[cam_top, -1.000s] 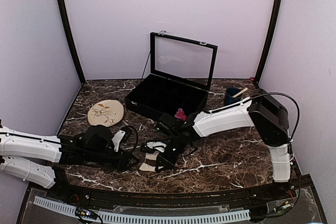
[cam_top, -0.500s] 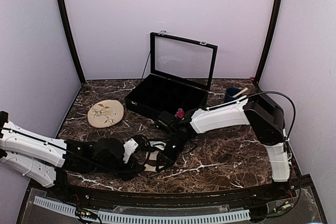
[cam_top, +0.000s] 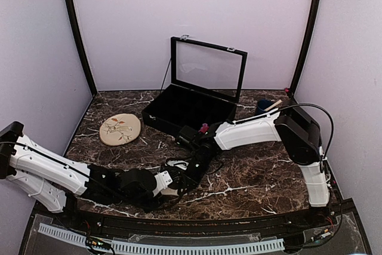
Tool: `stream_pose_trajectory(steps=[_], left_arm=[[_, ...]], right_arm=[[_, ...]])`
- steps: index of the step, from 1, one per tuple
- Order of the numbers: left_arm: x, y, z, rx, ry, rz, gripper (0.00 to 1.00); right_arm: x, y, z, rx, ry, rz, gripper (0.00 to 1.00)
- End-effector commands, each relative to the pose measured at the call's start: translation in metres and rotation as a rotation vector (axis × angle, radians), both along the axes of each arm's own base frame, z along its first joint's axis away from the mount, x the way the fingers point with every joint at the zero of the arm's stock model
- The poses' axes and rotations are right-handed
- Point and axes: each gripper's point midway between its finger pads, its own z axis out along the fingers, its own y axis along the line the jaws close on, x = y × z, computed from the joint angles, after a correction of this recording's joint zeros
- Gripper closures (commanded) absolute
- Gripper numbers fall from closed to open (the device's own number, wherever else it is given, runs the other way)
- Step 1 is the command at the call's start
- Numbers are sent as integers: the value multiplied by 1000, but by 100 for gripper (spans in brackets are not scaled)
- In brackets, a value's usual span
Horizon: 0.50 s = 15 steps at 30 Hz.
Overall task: Roll the socks
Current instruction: Roll the sock at the center of the board.
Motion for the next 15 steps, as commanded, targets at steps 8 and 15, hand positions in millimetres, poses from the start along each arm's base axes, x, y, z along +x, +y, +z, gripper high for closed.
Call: stream_pose_trajectory(steps=[8, 15], left_arm=[[5, -14, -6, 105, -91, -103, 49], [7, -13, -19, 167, -100, -120, 49]], right_arm=[[-3, -11, -14, -64, 44, 3, 100], [-4, -11, -13, -65, 54, 4, 100]])
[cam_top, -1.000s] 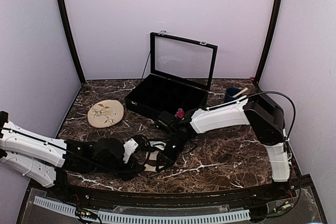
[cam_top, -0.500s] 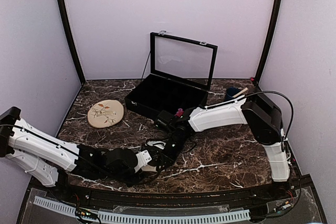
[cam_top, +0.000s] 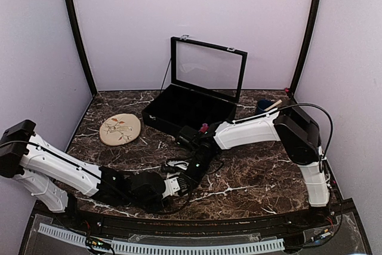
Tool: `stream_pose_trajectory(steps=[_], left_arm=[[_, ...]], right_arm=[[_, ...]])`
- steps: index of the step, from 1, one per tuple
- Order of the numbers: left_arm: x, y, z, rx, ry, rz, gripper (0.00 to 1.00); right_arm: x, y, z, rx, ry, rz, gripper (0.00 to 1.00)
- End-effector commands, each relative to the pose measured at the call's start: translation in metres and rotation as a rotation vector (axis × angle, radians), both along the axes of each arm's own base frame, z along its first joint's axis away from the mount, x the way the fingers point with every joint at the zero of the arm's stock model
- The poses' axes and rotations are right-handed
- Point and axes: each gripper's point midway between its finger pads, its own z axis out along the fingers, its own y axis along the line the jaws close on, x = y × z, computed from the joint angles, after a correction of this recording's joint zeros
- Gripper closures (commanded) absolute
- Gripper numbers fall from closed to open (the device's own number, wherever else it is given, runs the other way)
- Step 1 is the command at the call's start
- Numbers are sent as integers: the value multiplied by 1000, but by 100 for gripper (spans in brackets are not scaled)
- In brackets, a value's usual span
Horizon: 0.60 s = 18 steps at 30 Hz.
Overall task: Roll the socks
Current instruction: Roll the sock at the center of the board.
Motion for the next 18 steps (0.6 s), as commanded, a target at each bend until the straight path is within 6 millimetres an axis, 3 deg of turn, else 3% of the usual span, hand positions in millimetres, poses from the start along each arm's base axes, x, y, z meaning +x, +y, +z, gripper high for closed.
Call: stream_pose_trajectory(steps=[1, 18], left_arm=[[3, -4, -1, 36, -29, -16, 49], [18, -2, -14, 92, -36, 25, 52]], right_arm=[[-2, -9, -13, -56, 31, -1, 100], [-4, -8, -11, -54, 61, 9, 100]])
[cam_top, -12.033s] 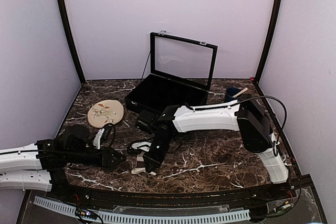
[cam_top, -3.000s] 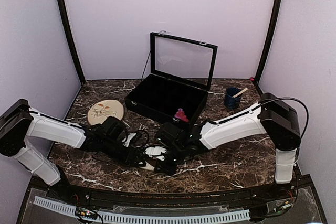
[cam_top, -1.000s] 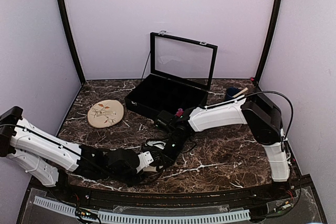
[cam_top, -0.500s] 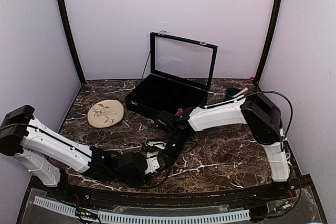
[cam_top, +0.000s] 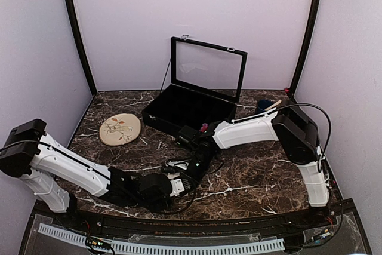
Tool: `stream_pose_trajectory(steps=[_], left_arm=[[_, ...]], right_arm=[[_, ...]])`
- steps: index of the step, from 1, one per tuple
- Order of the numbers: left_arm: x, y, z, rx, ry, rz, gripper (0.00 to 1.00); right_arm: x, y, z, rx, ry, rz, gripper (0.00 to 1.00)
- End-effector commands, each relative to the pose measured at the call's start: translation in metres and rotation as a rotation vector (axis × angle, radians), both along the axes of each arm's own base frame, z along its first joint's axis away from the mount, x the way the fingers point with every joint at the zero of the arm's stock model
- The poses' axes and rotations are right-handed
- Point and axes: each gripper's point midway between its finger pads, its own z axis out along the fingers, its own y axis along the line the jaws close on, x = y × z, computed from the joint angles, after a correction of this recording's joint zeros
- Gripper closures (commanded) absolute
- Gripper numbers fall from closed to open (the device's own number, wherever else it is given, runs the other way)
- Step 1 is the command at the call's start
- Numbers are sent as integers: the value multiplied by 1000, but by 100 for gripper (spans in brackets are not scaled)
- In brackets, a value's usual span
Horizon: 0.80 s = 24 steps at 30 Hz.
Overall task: Roll the socks
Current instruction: Roll the sock at the center of the board.
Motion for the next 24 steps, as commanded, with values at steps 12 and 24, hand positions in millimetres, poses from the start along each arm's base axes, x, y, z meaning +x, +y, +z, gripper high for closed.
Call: stream_pose_trajectory(steps=[12, 24], left_arm=[[2, 1, -20, 65, 114, 41, 84], [-3, 7, -28, 78, 205, 93, 100]], right_arm=[[-1, -7, -7, -40, 40, 0, 100], [5, -6, -3, -30, 34, -15, 97]])
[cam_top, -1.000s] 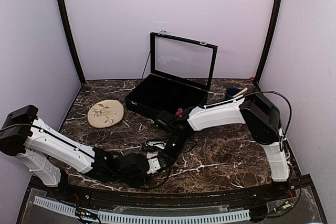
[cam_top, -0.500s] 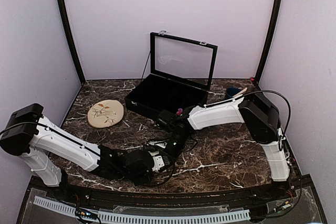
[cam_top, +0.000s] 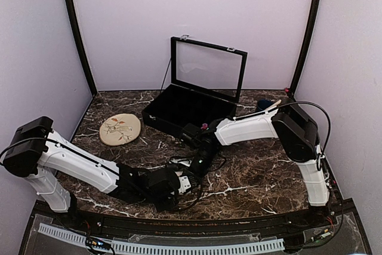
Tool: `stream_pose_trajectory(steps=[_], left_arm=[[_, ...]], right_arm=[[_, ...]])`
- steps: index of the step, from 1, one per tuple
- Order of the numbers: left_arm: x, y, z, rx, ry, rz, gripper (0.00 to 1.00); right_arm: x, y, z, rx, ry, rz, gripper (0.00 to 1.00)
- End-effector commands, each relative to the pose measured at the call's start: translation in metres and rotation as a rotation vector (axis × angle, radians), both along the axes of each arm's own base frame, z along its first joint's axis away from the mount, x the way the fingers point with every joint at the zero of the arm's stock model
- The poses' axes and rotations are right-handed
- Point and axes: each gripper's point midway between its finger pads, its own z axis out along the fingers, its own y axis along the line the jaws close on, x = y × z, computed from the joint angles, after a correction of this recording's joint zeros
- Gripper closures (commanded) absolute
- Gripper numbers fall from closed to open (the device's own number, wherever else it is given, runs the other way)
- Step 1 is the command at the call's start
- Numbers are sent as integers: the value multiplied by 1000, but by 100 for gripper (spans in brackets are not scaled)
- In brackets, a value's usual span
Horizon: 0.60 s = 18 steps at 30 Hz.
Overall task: Roll the socks
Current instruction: Roll the sock at the center of the board.
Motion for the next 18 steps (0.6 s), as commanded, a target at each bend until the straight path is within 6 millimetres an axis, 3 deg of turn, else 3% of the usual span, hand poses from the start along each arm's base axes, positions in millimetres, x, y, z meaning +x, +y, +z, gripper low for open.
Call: stream_pose_trajectory(steps=[1, 18], left_arm=[[-4, 24, -22, 81, 108, 65, 100], [-5, 28, -17, 28, 240, 128, 100]], right_arm=[[-2, 2, -3, -24, -4, 1, 96], [6, -9, 4, -9, -25, -69, 78]])
